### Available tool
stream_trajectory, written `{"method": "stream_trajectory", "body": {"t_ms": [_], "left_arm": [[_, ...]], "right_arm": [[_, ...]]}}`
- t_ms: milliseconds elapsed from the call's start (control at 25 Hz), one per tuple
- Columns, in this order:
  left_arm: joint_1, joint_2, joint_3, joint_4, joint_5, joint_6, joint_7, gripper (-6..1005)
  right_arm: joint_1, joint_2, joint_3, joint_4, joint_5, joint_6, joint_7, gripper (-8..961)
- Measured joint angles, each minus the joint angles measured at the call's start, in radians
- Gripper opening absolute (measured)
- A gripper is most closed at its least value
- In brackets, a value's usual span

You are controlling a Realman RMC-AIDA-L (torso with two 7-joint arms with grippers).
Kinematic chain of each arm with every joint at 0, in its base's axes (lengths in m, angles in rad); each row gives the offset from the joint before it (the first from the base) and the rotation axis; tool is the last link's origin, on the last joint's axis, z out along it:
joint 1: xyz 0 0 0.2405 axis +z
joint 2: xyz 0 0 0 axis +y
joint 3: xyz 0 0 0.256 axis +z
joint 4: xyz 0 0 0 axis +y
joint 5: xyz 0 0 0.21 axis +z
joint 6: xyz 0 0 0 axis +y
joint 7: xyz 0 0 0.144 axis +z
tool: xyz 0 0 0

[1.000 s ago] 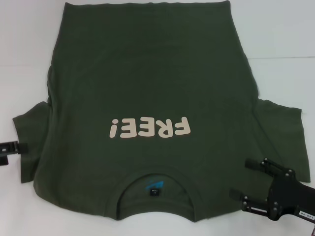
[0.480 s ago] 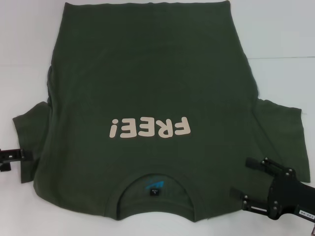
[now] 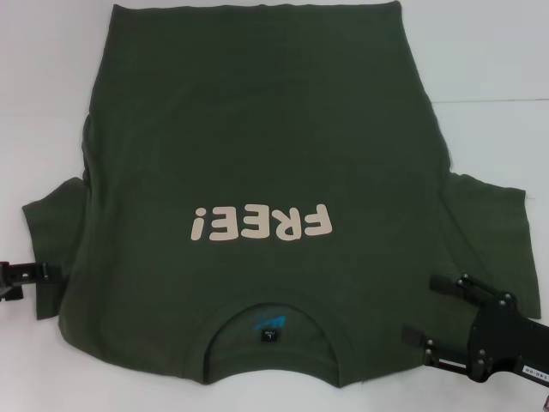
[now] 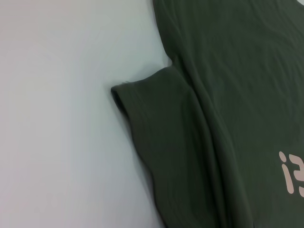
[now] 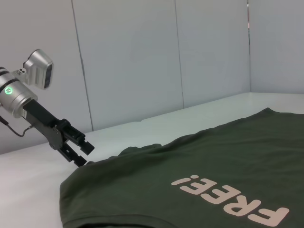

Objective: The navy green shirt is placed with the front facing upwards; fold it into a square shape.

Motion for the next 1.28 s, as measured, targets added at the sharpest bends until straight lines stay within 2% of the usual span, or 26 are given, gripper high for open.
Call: {"method": "stream_trajectory", "body": {"t_ms": [1280], "left_arm": [[-0.024,-0.001,0.0,-0.055,-0.005,-0.023,-0.012,903]], "right_arm": [[0.0,0.0,0.0,0.0,-0.002,0.001,0.0,922]]}}
